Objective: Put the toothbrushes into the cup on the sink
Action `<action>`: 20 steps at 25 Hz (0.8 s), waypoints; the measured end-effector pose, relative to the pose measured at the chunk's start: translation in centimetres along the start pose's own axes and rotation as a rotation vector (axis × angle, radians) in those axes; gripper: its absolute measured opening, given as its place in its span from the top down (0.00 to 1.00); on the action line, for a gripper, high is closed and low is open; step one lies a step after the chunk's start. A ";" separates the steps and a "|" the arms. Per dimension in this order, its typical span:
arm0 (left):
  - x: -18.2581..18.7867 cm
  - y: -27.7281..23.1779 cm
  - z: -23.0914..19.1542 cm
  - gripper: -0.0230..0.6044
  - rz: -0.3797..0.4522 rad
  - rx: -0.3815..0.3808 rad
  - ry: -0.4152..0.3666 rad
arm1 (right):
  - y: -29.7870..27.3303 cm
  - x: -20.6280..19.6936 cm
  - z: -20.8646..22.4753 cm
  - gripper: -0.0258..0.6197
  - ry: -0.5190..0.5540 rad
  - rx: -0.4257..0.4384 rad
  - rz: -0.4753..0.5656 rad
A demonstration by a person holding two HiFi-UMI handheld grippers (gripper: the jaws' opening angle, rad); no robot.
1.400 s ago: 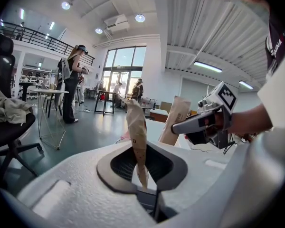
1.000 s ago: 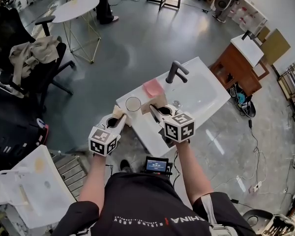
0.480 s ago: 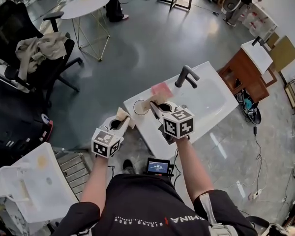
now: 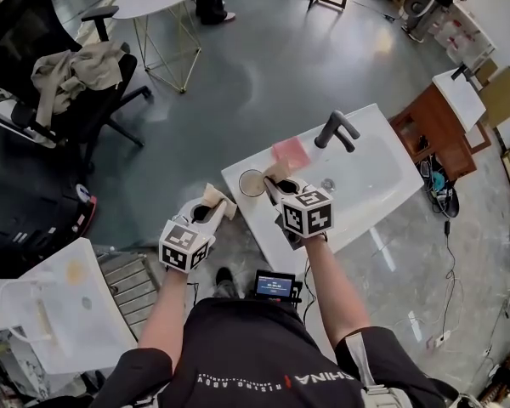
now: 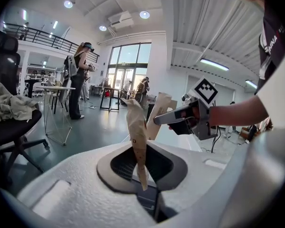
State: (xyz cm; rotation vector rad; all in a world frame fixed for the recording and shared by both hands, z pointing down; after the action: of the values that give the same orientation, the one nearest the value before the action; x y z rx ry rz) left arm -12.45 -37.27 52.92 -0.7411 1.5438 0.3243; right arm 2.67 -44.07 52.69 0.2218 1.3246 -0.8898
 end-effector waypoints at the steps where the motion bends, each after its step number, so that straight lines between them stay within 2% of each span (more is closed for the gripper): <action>1: 0.0 0.0 -0.1 0.90 -0.003 0.002 0.002 | -0.2 -0.2 0.0 0.89 0.002 0.000 -0.006; 14: -0.5 0.0 -0.6 0.90 -0.012 0.018 0.016 | -1.5 -2.0 0.2 0.88 -0.001 -0.015 -0.058; 20: -0.3 0.5 -0.2 0.90 -0.006 0.018 0.016 | -1.0 -2.0 -0.1 0.82 -0.010 -0.012 -0.059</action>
State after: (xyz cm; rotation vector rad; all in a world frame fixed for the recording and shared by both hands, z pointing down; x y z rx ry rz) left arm -12.88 -36.95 53.13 -0.7359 1.5576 0.3000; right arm 1.98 -43.83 54.80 0.1690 1.3329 -0.9311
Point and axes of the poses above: the fingertips, and each gripper's own axes: y backward along the fingers, z to its right, x out of its top, the point moved 4 cm from there along y, backward along the fingers, and after that the axes turned 10 degrees about z, right-handed, at the moved point
